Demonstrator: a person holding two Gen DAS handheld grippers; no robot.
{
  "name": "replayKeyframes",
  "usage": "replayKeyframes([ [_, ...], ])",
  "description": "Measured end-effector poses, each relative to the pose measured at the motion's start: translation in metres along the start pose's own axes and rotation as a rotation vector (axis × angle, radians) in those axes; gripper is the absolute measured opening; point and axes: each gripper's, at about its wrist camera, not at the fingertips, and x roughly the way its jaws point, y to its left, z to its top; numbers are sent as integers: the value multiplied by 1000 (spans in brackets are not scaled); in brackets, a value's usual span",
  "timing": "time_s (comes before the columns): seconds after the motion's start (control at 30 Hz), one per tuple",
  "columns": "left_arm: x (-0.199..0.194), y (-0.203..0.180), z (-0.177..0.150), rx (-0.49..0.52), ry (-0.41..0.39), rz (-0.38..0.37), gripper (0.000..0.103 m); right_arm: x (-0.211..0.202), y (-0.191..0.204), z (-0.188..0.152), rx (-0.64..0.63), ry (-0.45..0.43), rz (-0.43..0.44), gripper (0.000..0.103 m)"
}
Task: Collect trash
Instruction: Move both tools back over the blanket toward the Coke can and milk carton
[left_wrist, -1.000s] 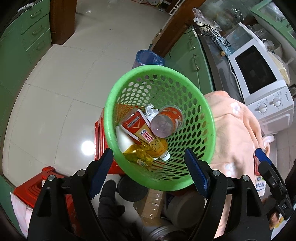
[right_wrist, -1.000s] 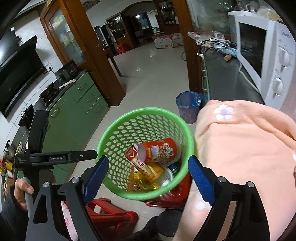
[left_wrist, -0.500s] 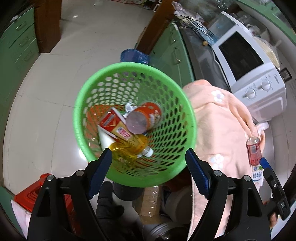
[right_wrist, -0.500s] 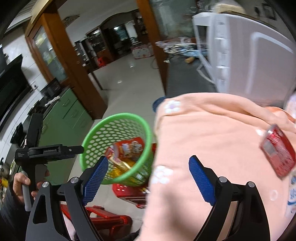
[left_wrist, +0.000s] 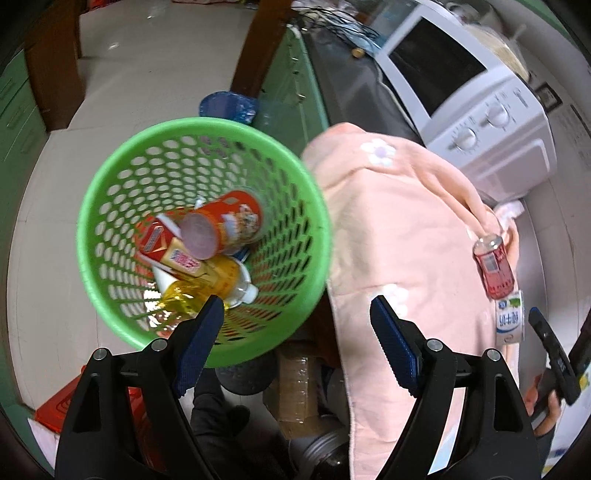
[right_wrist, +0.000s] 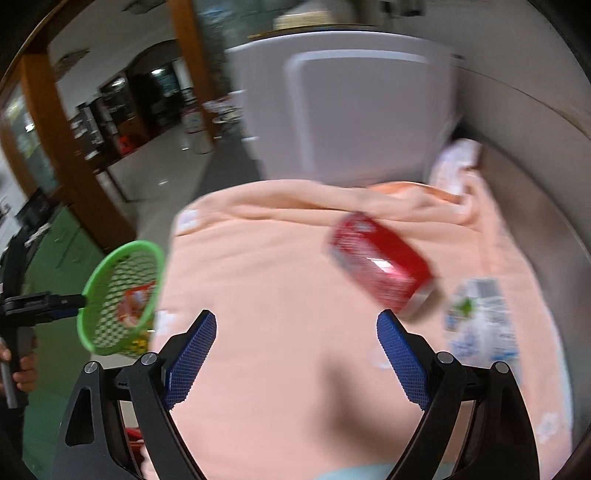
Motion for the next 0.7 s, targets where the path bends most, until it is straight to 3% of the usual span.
replayKeyframes([
  [0.1, 4, -18, 0, 31, 11, -8, 80, -4, -33, -2, 17, 3, -61, 85],
  [0.37, 15, -74, -2, 136, 57, -36, 80, 3, -94, -1, 68, 39, -144, 72],
  [0.53, 24, -118, -5, 218, 87, -64, 80, 17, -110, -4, 76, 74, -157, 63],
  [0.7, 33, -160, -9, 271, 114, -97, 80, 15, -113, -3, 65, 57, -169, 62],
])
